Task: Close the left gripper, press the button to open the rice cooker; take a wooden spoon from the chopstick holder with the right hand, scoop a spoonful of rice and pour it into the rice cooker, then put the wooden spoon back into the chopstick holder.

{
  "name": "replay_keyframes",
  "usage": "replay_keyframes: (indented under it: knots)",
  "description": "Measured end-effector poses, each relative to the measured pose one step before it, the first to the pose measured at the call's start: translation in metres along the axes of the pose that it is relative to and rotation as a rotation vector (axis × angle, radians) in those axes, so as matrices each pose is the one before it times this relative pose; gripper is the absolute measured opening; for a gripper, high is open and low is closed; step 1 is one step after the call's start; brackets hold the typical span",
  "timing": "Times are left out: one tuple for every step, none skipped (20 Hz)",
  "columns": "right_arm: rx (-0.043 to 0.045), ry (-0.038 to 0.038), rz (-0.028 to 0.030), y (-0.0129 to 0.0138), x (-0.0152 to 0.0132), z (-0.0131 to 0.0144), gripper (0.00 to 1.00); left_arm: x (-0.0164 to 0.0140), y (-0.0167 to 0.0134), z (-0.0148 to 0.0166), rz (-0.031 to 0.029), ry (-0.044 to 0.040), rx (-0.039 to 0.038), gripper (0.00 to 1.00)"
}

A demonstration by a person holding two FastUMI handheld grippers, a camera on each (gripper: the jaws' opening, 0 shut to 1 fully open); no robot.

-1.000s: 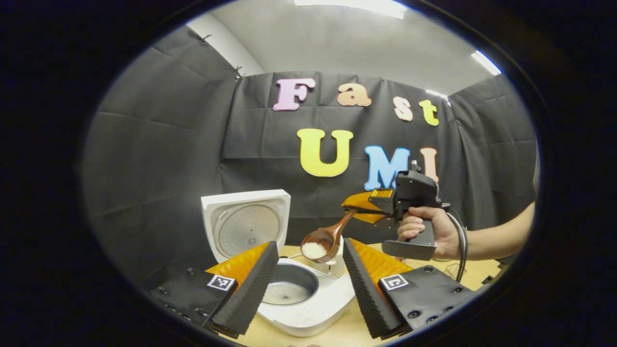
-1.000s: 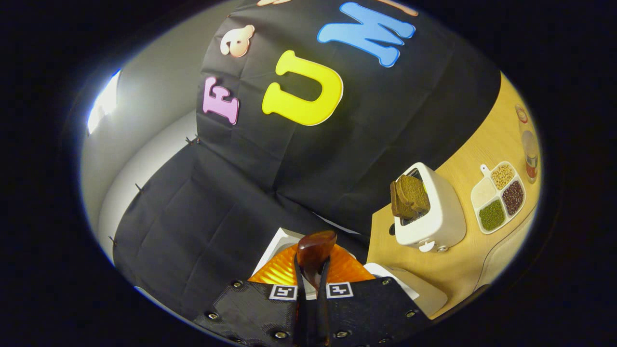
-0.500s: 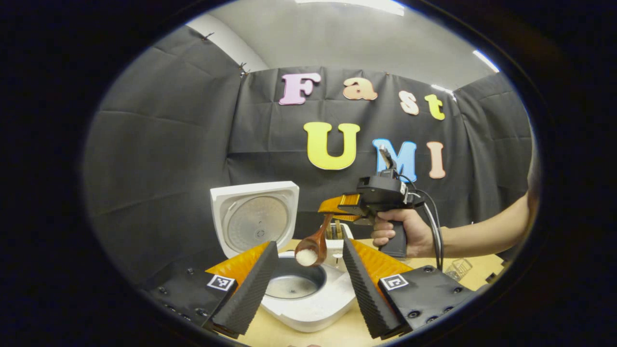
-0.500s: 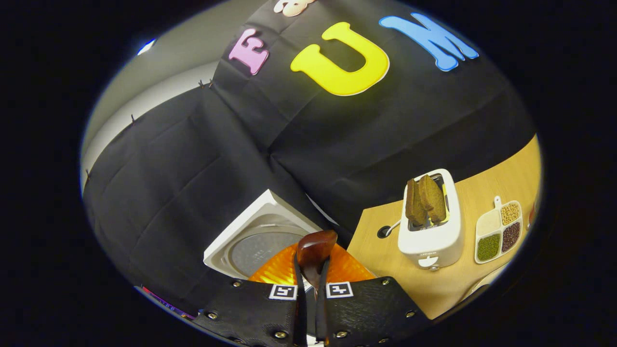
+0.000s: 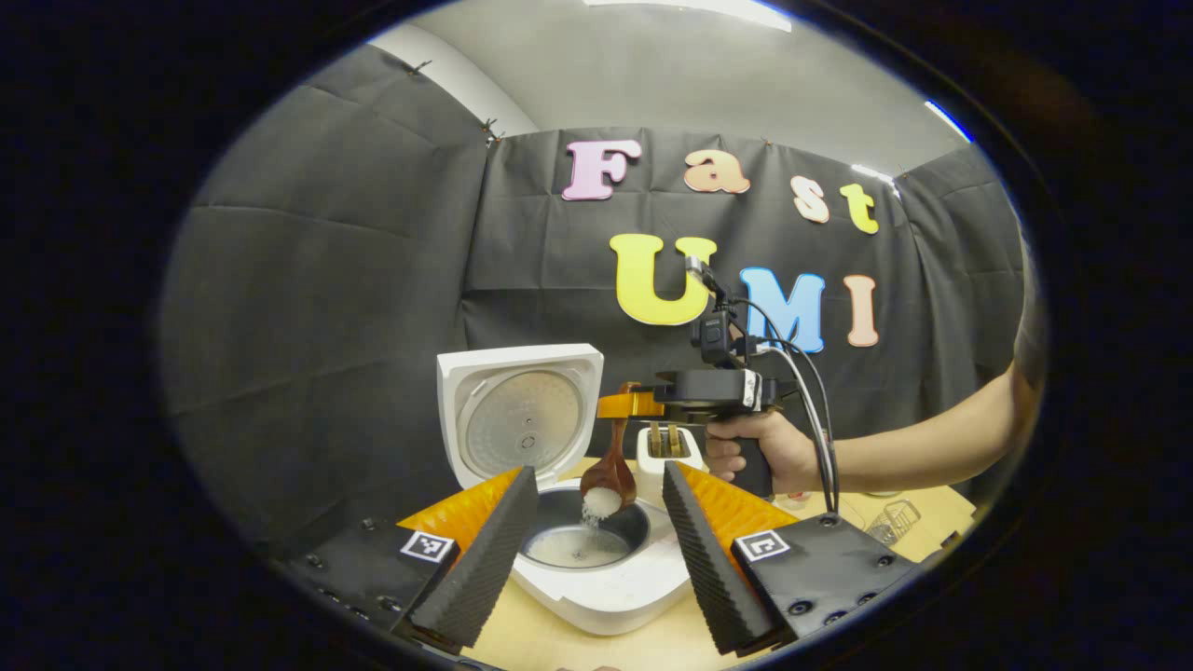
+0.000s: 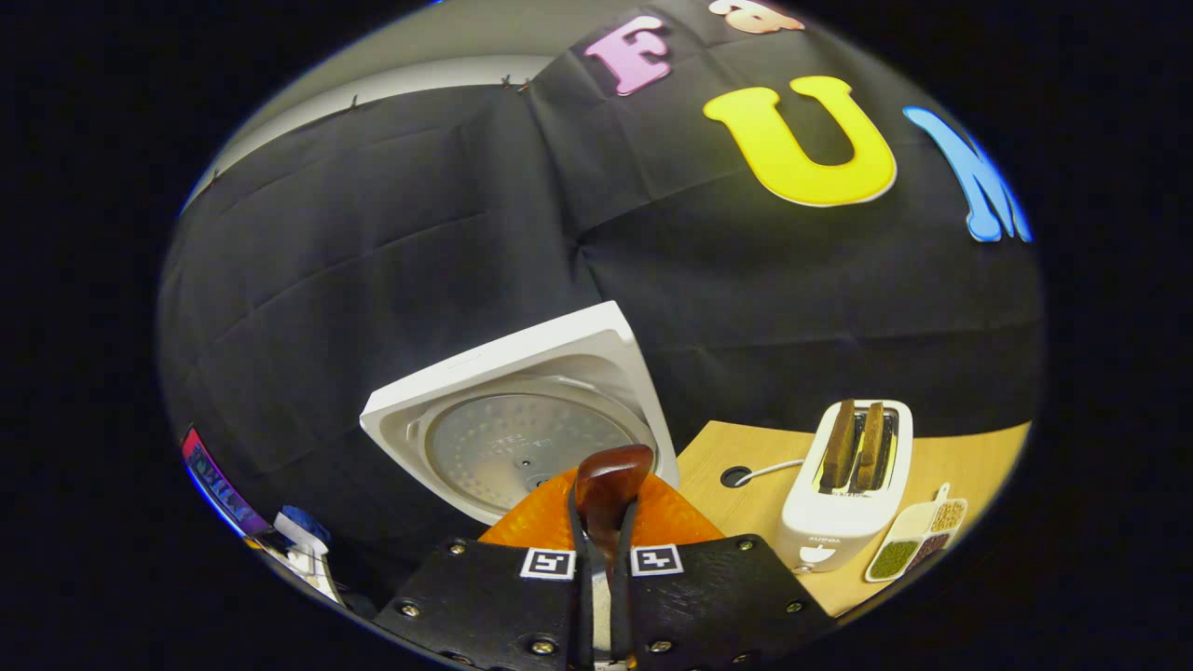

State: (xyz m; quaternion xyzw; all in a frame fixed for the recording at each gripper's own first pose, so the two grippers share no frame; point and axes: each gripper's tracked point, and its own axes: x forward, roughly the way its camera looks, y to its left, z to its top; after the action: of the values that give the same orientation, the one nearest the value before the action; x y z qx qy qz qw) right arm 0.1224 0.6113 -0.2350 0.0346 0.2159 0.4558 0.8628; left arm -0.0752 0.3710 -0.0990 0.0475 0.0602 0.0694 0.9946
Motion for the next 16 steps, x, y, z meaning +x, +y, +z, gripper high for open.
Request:
replay_keyframes:
  knots:
    - [-0.03457, 0.00369, 0.01297, 0.00412, 0.00244, -0.00098, 0.07, -0.00198, -0.00056, 0.00121, 0.00225, -0.00100, -0.00295, 0.96]
    - [-0.03160, 0.00314, 0.01090, 0.00371, 0.00105, -0.00058, 0.07, -0.00226, -0.00080, -0.00030, 0.00145, -0.00210, -0.00244, 0.96]
    - [-0.02976, 0.00160, 0.00736, 0.00446, 0.00172, -0.00129, 0.07, -0.00176, 0.00056, -0.00014, 0.00212, -0.00120, -0.00035, 0.96]
    - [-0.02968, 0.00250, 0.00621, 0.00349, 0.00017, 0.00016, 0.07, -0.00260, 0.00102, -0.00162, 0.00231, -0.00118, -0.00015, 0.94]
    - [-0.02627, -0.00032, 0.00625, 0.00415, -0.00148, 0.00311, 0.07, -0.00128, 0.00051, 0.00099, 0.00312, -0.00067, -0.00154, 0.94]
    - [-0.02607, 0.00039, 0.00746, 0.00352, 0.00003, 0.00167, 0.07, 0.00078, 0.00078, -0.00016, 0.00291, -0.00105, -0.00251, 0.94]
    - [-0.02766, 0.00043, 0.00831, 0.00385, -0.00028, 0.00049, 0.07, -0.00114, 0.00118, 0.00031, 0.00243, -0.00158, -0.00286, 0.96]
    - [-0.03469, -0.00006, 0.00744, 0.00377, 0.00098, 0.00182, 0.07, -0.00185, 0.00011, -0.00139, 0.00170, -0.00044, -0.00226, 0.96]
    - [-0.04259, 0.00030, 0.00465, 0.00329, 0.00140, 0.00183, 0.07, -0.00142, 0.00023, 0.00093, 0.00096, -0.00094, -0.00042, 0.96]
    - [-0.03479, 0.01105, 0.00910, 0.00393, -0.00134, 0.00228, 0.07, 0.00003, 0.00051, 0.00097, 0.00158, -0.00017, 0.00121, 0.95]
    - [-0.03461, 0.00737, 0.02130, 0.00706, -0.00229, 0.00174, 0.07, -0.00035, 0.00032, 0.00095, 0.00178, 0.00009, 0.00088, 0.94]
    - [-0.03224, -0.00252, 0.01885, 0.00655, -0.00114, 0.00287, 0.07, -0.00119, 0.00127, -0.00109, 0.00137, 0.00019, -0.00095, 0.96]
    - [-0.03636, -0.00710, 0.01414, 0.00524, 0.00032, 0.00520, 0.07, -0.00041, 0.00097, 0.00017, 0.00113, -0.00059, -0.00182, 0.96]
    - [-0.04359, -0.00607, 0.00708, 0.00373, -0.00124, 0.00461, 0.07, -0.00034, 0.00121, -0.00124, 0.00171, -0.00089, -0.00147, 0.96]
    - [-0.03902, -0.00632, 0.00815, 0.00422, -0.00329, 0.00485, 0.07, -0.00121, 0.00065, 0.00074, 0.00081, -0.00063, -0.00298, 0.96]
    - [-0.02293, -0.00307, 0.01109, 0.00392, -0.00269, 0.00350, 0.07, -0.00155, 0.00053, -0.00072, 0.00002, -0.00168, -0.00294, 0.94]
